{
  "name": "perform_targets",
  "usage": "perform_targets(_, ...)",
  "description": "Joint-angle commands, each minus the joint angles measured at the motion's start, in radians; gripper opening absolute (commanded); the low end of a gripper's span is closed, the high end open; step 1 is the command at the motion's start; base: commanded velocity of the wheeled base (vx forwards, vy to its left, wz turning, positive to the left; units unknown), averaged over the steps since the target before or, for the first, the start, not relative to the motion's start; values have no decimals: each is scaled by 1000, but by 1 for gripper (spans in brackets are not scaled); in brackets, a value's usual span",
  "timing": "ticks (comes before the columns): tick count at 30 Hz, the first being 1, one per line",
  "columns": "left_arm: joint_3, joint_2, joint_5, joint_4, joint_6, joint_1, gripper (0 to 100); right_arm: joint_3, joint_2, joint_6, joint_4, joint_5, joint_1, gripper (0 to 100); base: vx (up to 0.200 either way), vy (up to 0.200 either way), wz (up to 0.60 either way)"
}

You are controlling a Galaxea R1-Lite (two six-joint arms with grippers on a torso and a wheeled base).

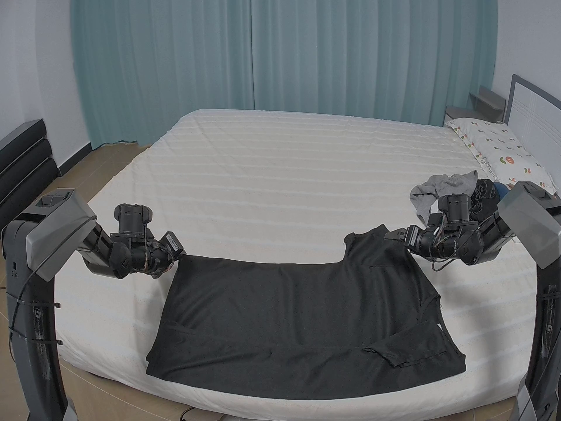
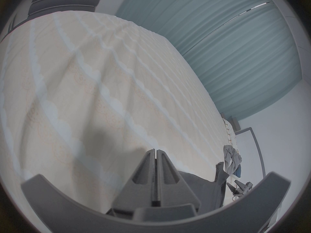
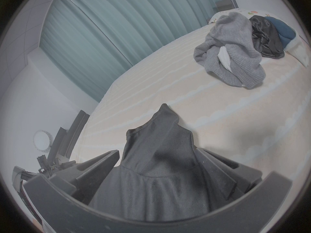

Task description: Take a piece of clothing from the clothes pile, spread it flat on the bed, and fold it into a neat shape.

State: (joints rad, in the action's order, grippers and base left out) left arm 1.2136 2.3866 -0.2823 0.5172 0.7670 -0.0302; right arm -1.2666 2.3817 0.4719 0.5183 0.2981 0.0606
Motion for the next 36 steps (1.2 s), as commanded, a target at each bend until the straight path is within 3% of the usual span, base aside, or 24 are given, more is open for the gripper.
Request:
perform_targets(1,1,-6,-1,0,2,4,0,-33,48,-7,-1,-7,-1,100,0,0,0)
perform_targets(15,3,-7,-3,0,2,9,0,35,37,-138,23,3,-48,100,0,0,0)
perform_targets(21,7,-10,-6,1,28,9,0,64,39,-153,37,9,-62,100,0,0,0)
perform_targets(22,7,-12,-6,1,31,9,0,64,37,-153,37,9,-68,0,0,0,0)
perform_targets(36,6,-14,-6,1,31,12,0,185,-61,-207,20,55,-114,0,0,0,0)
